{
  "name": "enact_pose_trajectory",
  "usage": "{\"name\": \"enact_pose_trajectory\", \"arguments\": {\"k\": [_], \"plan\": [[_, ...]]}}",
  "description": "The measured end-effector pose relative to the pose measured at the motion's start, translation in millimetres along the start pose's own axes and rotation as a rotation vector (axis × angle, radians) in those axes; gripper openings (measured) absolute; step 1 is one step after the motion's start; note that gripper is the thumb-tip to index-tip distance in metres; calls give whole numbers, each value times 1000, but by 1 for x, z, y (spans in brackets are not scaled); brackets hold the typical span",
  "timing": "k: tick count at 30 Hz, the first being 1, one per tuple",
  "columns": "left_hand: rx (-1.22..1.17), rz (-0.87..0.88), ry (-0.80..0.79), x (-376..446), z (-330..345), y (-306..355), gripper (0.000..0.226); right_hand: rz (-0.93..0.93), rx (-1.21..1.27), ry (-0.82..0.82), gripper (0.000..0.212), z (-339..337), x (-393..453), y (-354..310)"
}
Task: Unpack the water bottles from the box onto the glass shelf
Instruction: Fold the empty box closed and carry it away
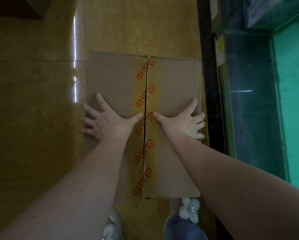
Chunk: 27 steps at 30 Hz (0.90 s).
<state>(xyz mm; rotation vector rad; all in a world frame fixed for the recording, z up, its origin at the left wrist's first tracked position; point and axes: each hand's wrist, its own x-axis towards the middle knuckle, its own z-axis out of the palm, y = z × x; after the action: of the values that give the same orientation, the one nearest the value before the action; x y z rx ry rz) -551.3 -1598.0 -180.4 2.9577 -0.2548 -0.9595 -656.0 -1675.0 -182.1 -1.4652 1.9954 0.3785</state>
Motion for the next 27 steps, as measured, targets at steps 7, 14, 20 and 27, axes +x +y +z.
{"name": "enact_pose_trajectory", "arguments": {"k": [7,14,20,27], "plan": [[22,12,5,-1,-6,-2,130,-9,1,-7,126,-3,-3,-2],[-8,-41,20,-3,-16,-15,128,-80,-47,-16,124,-8,-13,-10],[-17,-45,56,-13,-58,-27,128,-96,-40,-34,123,-20,-54,-27],[-118,-140,123,-38,-162,-69,127,-249,-77,-55,123,-60,-145,-85]]}}
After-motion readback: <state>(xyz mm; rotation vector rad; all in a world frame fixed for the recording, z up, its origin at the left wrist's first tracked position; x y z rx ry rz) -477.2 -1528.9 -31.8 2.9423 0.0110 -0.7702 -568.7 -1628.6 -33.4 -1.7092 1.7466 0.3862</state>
